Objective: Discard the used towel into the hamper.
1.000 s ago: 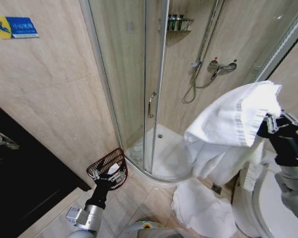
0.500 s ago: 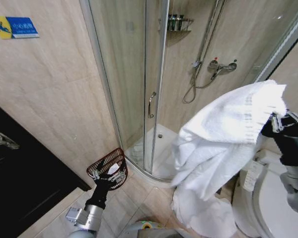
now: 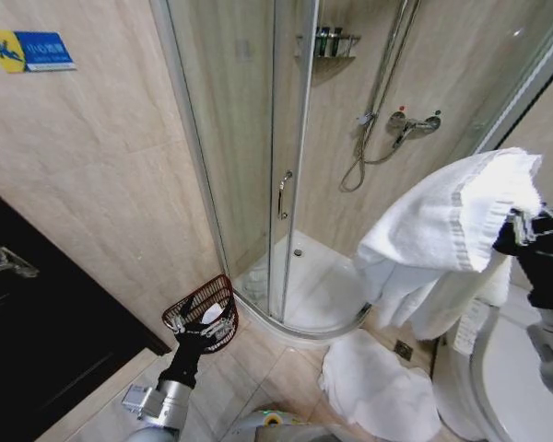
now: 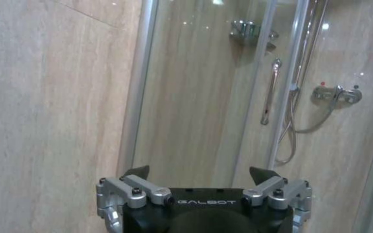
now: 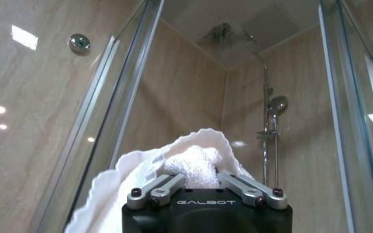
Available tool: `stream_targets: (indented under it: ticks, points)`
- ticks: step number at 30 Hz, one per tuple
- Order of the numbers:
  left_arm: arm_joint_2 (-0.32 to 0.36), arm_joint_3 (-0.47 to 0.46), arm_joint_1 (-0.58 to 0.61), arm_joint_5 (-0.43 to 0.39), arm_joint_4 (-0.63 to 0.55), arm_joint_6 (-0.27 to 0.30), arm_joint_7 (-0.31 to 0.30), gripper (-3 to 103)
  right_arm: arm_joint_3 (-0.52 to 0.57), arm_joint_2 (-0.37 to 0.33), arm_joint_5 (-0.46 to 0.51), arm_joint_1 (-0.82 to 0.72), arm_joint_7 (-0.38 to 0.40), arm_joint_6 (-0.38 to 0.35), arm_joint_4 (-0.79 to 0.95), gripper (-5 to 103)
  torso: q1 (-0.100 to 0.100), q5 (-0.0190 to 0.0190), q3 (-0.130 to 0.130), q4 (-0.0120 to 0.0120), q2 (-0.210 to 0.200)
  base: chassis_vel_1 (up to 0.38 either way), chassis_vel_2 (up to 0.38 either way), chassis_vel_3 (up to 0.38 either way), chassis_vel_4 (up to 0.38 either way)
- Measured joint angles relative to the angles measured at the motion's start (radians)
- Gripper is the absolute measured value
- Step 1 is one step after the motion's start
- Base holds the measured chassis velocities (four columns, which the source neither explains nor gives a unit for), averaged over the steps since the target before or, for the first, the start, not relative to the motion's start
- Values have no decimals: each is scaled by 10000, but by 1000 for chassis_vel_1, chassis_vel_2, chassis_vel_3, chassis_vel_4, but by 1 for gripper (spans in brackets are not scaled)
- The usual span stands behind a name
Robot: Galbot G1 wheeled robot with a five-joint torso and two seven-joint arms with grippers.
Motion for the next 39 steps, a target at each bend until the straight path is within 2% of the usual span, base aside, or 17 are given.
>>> stream_targets:
  ticks: [11, 39]
  points:
    - [0, 0, 0, 0, 0, 0, 0, 100, 73, 8, 103, -8, -78, 262, 4, 4, 0, 3, 0, 0, 0, 12, 17, -15, -18]
    - [0, 0, 0, 0, 0, 0, 0, 100, 234, 9, 198, 16, -156, 306, 1, 4, 0, 1, 0, 0, 0, 32, 35, 33, 33]
